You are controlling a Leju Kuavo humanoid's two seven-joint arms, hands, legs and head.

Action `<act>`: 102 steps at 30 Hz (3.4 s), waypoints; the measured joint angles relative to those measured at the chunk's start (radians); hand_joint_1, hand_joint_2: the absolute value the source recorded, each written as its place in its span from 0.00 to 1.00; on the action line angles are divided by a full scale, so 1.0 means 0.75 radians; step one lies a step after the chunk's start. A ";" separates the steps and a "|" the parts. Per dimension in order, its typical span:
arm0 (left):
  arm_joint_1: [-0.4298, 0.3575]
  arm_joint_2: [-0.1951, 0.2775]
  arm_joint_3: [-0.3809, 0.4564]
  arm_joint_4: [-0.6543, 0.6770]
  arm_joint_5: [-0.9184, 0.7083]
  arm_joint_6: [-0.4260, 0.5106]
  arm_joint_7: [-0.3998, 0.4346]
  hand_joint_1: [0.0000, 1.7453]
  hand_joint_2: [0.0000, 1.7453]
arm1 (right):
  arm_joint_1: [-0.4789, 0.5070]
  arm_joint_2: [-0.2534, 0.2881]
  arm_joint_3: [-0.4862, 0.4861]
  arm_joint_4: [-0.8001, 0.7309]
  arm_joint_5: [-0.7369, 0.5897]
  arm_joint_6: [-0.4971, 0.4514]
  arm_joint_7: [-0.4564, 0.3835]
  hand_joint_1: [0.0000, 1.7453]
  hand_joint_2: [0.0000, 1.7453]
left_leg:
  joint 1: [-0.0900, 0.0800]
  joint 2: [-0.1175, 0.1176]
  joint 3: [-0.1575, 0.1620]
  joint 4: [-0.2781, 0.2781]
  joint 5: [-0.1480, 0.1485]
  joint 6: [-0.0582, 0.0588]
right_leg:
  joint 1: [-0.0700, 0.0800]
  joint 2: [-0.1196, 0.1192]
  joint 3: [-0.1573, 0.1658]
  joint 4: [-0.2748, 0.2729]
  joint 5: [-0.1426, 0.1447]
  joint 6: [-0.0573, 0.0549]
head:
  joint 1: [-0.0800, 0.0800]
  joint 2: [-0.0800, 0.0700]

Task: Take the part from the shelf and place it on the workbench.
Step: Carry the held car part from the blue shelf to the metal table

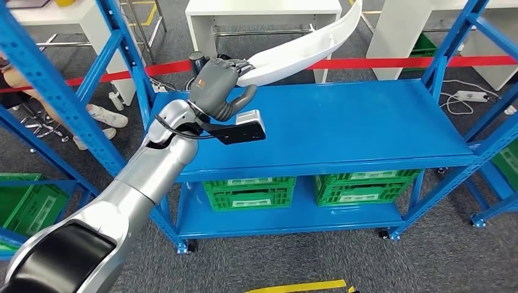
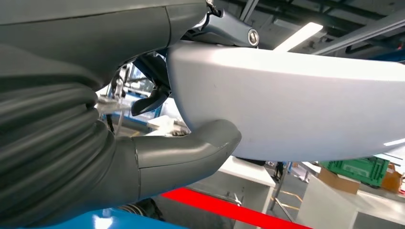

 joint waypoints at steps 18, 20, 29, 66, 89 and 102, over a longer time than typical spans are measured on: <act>-0.030 0.047 0.003 0.050 -0.016 0.019 0.015 1.00 1.00 | -0.009 0.000 -0.001 -0.001 0.048 -0.011 -0.006 0.00 0.00 | -0.002 0.003 -0.250 0.068 0.144 -0.026 | 0.017 -0.002 0.180 0.002 -0.190 -0.062 | 0.015 0.000; -0.030 0.072 0.006 0.055 -0.016 0.023 0.013 1.00 1.00 | -0.011 -0.001 0.000 -0.001 0.052 -0.009 -0.006 0.00 0.00 | 0.006 0.001 -0.286 0.211 0.017 -0.043 | 0.016 -0.002 0.145 0.000 -0.158 -0.071 | 0.006 0.000; -0.028 0.108 0.010 0.064 -0.015 0.042 -0.001 1.00 1.00 | -0.023 0.000 0.003 -0.001 0.069 0.001 0.004 0.00 0.00 | 0.008 -0.005 0.006 -0.002 0.004 -0.026 | 0.012 -0.011 0.017 -0.008 -0.019 -0.020 | 0.000 0.000; -0.006 0.128 0.019 0.063 0.023 0.000 -0.094 1.00 1.00 | -0.019 0.007 0.003 -0.001 0.065 -0.001 -0.014 0.00 0.00 | 0.008 0.007 -0.017 -0.034 0.052 0.037 | 0.014 -0.008 -0.072 0.211 -0.171 0.008 | 0.008 0.000; -0.009 0.131 0.019 0.064 0.024 -0.063 -0.096 1.00 1.00 | -0.020 0.010 0.002 -0.001 0.052 0.031 -0.003 0.00 0.00 | -0.009 0.009 -0.092 -0.008 0.089 0.008 | 0.020 -0.008 0.119 -0.005 -0.128 -0.025 | 0.009 0.000; -0.012 0.111 0.019 0.071 0.034 -0.070 -0.104 1.00 1.00 | -0.021 0.007 0.002 -0.001 0.051 0.040 0.001 0.00 0.00 | 0.018 0.045 -0.105 -0.006 0.111 0.002 | 0.008 -0.035 0.092 0.068 -0.158 0.021 | 0.028 0.000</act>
